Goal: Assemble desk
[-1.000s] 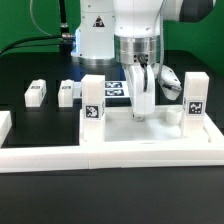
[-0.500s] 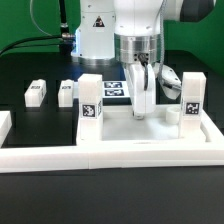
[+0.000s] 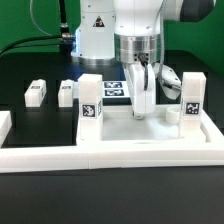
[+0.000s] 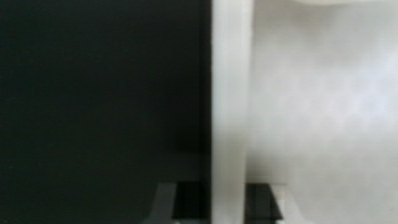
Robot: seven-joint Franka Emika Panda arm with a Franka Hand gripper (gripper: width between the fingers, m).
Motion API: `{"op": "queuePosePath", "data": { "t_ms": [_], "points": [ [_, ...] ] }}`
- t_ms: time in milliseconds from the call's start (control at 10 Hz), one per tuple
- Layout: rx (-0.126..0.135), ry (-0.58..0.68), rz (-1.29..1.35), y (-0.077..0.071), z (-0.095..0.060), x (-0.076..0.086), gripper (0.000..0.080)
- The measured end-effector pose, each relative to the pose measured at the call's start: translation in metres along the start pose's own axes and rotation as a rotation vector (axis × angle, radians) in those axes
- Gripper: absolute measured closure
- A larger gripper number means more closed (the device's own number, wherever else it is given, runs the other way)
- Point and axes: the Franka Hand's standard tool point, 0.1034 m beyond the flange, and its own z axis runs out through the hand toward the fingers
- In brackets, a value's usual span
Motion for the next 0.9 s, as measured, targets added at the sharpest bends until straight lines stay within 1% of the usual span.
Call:
{"op": "queuePosePath", "data": {
  "t_ms": [200, 300, 500, 700, 800, 900],
  "points": [
    [0.001, 0.001, -0.042, 0.0, 0.0, 0.001, 0.0736],
    [0.005, -0.001, -0.184, 0.0, -0.003, 0.005, 0.0736],
    [-0.002, -0.026, -0.392, 0.016, -0.01, 0.03, 0.0735],
    [-0.026, -0.056, -0.644, 0.028, -0.008, 0.058, 0.0735],
    [-0.025, -0.063, -0.726, 0.029, -0.006, 0.064, 0.0735],
    [-0.03, -0.062, -0.773, 0.03, -0.005, 0.063, 0.0736]
  ]
}}
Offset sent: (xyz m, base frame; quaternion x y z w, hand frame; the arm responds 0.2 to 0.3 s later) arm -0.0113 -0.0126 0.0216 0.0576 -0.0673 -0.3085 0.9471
